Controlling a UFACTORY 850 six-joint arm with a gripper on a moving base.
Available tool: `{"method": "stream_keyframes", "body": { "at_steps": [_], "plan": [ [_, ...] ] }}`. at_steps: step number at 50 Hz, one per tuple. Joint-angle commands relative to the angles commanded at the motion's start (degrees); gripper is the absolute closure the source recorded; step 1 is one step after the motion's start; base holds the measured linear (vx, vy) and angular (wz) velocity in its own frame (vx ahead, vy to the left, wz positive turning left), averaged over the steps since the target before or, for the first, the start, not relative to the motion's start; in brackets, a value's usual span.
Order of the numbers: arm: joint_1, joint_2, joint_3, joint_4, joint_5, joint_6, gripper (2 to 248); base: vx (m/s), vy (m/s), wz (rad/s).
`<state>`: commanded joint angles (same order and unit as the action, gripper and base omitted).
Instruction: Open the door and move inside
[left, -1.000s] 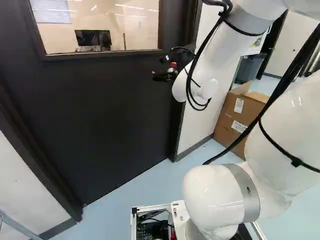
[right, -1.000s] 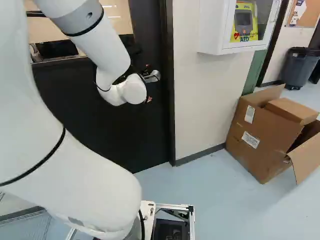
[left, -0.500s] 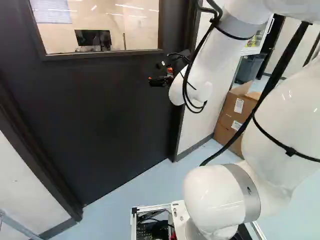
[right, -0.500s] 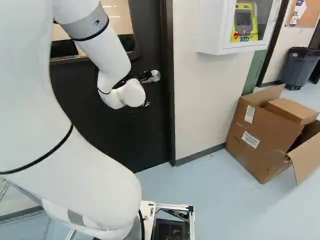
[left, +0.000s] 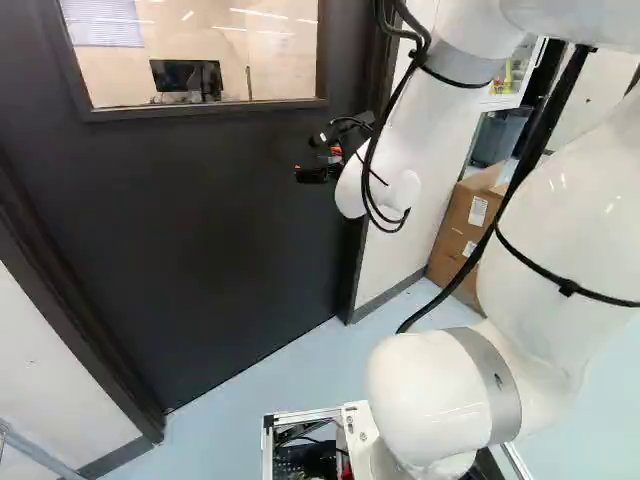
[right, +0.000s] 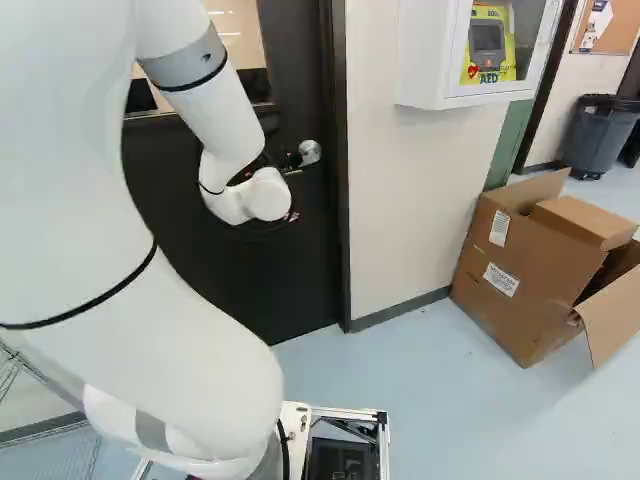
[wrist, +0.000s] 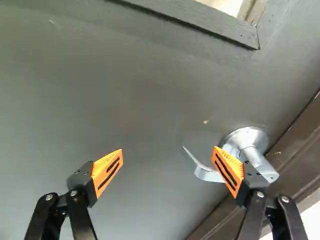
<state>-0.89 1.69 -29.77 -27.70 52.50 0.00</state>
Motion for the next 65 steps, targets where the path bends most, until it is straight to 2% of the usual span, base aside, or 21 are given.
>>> {"method": "stream_keyframes", "body": {
  "at_steps": [65],
  "plan": [
    [0.0,-8.8,0.3,0.0,0.0,0.0,3,0.000,0.000,0.000]
  ]
}}
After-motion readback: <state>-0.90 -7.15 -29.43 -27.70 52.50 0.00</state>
